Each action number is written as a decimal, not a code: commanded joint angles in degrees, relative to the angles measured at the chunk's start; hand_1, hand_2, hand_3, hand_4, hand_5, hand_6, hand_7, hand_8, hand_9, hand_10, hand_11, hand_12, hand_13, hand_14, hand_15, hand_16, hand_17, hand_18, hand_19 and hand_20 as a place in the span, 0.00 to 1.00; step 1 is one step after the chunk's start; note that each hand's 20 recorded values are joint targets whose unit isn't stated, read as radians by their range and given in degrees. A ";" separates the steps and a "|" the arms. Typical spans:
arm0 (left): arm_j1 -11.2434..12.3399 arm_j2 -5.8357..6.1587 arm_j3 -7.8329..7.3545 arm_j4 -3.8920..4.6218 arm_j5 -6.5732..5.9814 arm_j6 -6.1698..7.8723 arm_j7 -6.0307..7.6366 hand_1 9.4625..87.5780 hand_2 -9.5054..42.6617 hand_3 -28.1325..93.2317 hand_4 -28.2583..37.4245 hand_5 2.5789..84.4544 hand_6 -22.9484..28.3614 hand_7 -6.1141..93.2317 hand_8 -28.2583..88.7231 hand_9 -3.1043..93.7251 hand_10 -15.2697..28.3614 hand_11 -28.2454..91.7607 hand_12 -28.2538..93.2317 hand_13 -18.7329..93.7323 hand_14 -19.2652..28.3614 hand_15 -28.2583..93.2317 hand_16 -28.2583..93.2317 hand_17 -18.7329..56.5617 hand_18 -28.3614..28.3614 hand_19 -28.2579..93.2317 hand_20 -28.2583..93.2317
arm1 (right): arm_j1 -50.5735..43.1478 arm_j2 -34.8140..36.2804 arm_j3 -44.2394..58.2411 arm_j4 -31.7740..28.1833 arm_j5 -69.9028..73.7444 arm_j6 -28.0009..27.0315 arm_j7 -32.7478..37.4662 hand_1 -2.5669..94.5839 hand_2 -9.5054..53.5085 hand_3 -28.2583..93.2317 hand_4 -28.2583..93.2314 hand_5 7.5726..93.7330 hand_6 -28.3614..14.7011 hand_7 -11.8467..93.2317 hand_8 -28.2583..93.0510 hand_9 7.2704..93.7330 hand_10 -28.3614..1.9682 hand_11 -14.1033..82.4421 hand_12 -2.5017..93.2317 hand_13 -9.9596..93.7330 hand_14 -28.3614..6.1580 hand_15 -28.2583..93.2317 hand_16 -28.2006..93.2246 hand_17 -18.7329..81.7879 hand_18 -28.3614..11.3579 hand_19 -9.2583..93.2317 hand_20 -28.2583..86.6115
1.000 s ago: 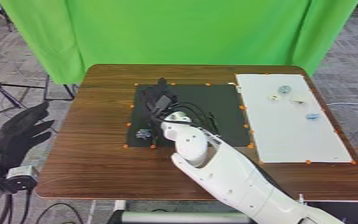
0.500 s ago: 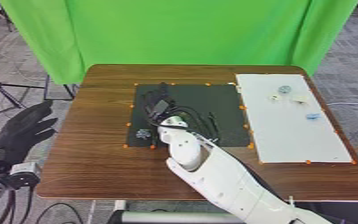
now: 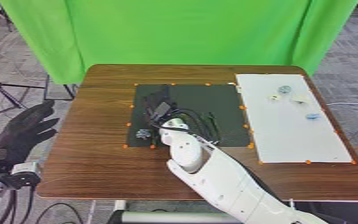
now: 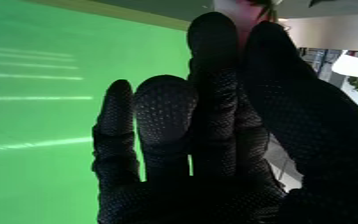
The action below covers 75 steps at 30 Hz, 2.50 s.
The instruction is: Arrange flowers
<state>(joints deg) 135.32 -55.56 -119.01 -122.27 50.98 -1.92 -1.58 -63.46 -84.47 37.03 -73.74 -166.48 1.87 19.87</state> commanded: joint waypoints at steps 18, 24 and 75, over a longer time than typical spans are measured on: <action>1.76 -1.60 -1.02 -0.53 0.31 -0.44 0.20 0.18 0.10 0.81 0.00 0.23 0.47 0.28 0.15 0.21 0.54 0.36 0.39 0.30 0.65 0.41 0.26 0.13 0.84 0.56 0.29 | 0.61 3.36 -0.67 -8.88 3.77 -3.66 1.08 0.33 0.00 0.94 0.00 0.55 0.68 0.55 0.09 0.67 0.63 0.60 0.34 0.73 0.63 0.86 0.46 0.32 0.25 0.74 0.65; 3.31 -3.11 -1.72 -1.09 0.46 -0.19 0.89 0.17 0.09 0.82 0.00 0.23 0.47 0.28 0.15 0.21 0.54 0.36 0.39 0.30 0.65 0.41 0.26 0.13 0.84 0.56 0.29 | 0.85 10.20 4.79 -15.29 9.30 -2.92 1.66 0.29 0.00 0.94 0.00 0.47 0.61 0.45 0.10 0.58 0.55 0.50 0.29 0.67 0.59 0.81 0.44 0.30 0.22 0.73 0.64; 5.16 -4.85 -2.33 -1.37 0.54 -0.07 1.97 0.18 0.09 0.81 0.00 0.23 0.47 0.29 0.15 0.21 0.55 0.37 0.39 0.30 0.65 0.42 0.26 0.13 0.84 0.56 0.29 | -23.72 37.86 37.90 -13.04 12.00 -4.75 10.84 0.52 0.00 0.93 0.00 0.63 0.75 0.67 0.26 0.85 0.78 0.39 0.55 0.79 0.78 0.73 0.55 0.35 0.29 0.74 0.63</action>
<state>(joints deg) 139.19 -59.74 -120.79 -123.23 51.50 -2.03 0.14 -85.82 -46.97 73.81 -87.34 -153.66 -8.72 31.19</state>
